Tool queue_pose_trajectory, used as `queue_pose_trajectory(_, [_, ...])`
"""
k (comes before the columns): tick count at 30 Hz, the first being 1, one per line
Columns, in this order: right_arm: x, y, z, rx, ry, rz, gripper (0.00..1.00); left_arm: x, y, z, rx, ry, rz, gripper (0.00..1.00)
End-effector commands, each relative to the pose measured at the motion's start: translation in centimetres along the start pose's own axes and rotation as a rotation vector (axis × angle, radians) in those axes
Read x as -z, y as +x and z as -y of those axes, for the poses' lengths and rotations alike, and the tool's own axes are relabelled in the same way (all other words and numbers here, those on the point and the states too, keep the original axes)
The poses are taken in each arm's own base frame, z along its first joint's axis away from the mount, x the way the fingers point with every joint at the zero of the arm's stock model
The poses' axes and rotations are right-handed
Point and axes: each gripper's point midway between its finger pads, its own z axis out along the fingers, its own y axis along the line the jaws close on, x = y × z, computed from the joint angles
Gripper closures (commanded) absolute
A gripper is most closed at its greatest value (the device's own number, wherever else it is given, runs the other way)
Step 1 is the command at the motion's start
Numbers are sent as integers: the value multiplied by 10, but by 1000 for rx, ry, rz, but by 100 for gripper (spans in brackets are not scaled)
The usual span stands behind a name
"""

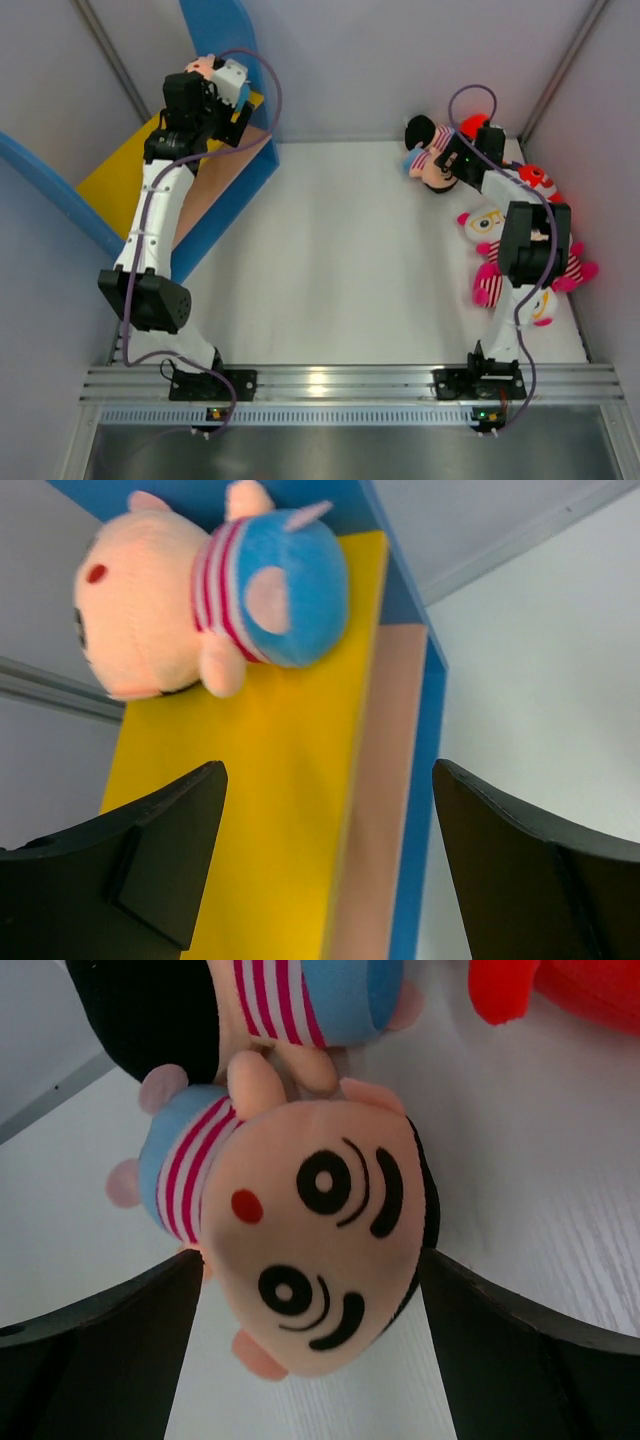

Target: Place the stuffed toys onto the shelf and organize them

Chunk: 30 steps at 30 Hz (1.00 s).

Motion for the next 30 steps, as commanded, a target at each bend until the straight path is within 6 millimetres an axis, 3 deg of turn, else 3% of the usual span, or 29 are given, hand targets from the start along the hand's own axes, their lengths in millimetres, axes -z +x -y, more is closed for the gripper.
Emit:
queue_pose_trajectory(1, [-21, -23, -17, -21, -44, 28, 11, 37, -20, 10, -23, -6, 70, 10])
queue_pose_trajectory(2, [-34, -13, -11, -24, -34, 4, 12, 41, -18, 18, -16, -2, 64, 11])
queue_pose_trajectory(3, [-39, -10, -11, -17, -39, -6, 14, 41, -1, 25, -7, -17, 10, 11])
queue_pose_trajectory(4, [-42, -16, -17, -5, -62, -4, 26, 53, -4, 31, -13, -17, 14, 11])
queue_pose_trajectory(5, [-50, -6, -12, -5, -54, -36, 35, 55, 3, 59, -39, 35, -8, 12])
queue_pose_trajectory(6, [-51, -8, -16, -2, -64, -35, 45, 62, 13, 78, -50, 90, -56, 12])
queue_pose_trajectory(8, [-52, -6, -16, 15, -70, -37, 73, 77, 20, 120, -44, 229, -89, 12])
queue_pose_trajectory(9, [-51, -3, -16, 35, -70, -42, 86, 92, 31, 153, -26, 400, -120, 12])
queue_pose_trajectory(10, [-44, -8, -19, 48, -76, -31, 100, 105, 38, 168, -33, 490, -138, 11])
queue_pose_trajectory(11, [-39, -10, -24, 66, -89, -20, 100, 113, 48, 184, -36, 574, -152, 12])
queue_pose_trajectory(13, [-16, -11, -42, 139, -167, -13, 100, 134, 52, 204, -4, 686, -143, 12])
queue_pose_trajectory(14, [-4, -10, -57, 178, -220, -8, 100, 138, 64, 213, -3, 717, -167, 6])
queue_pose_trajectory(15, [7, 4, -62, 212, -285, -32, 100, 143, 70, 217, -11, 739, -175, 5])
queue_pose_trajectory(16, [41, -2, -95, 310, -381, 17, 100, 152, 77, 219, -21, 756, -189, 1])
queue_pose_trajectory(17, [59, 11, -115, 370, -458, 11, 100, 158, 90, 225, -36, 782, -219, 1])
queue_pose_trajectory(18, [77, 37, -127, 468, -581, -22, 100, 166, 95, 224, -69, 790, -213, 1])
queue_pose_trajectory(19, [107, 37, -143, 535, -659, 0, 100, 173, 102, 226, -88, 801, -222, 2])
queue_pose_trajectory(20, [124, 61, -160, 607, -723, -41, 100, 179, 121, 233, -106, 821, -271, 1])
queue_pose_trajectory(22, [156, 97, -173, 805, -810, -94, 100, 194, 129, 234, -144, 826, -243, 1])
queue_pose_trajectory(23, [176, 129, -196, 884, -890, -138, 100, 201, 141, 240, -145, 855, -256, 1])
queue_pose_trajectory(26, [233, 178, -237, 985, -1127, -198, 100, 220, 145, 240, -190, 882, -194, 1])
queue_pose_trajectory(30, [289, 205, -278, 1014, -1336, -220, 100, 243, 133, 233, -232, 883, -98, 1])
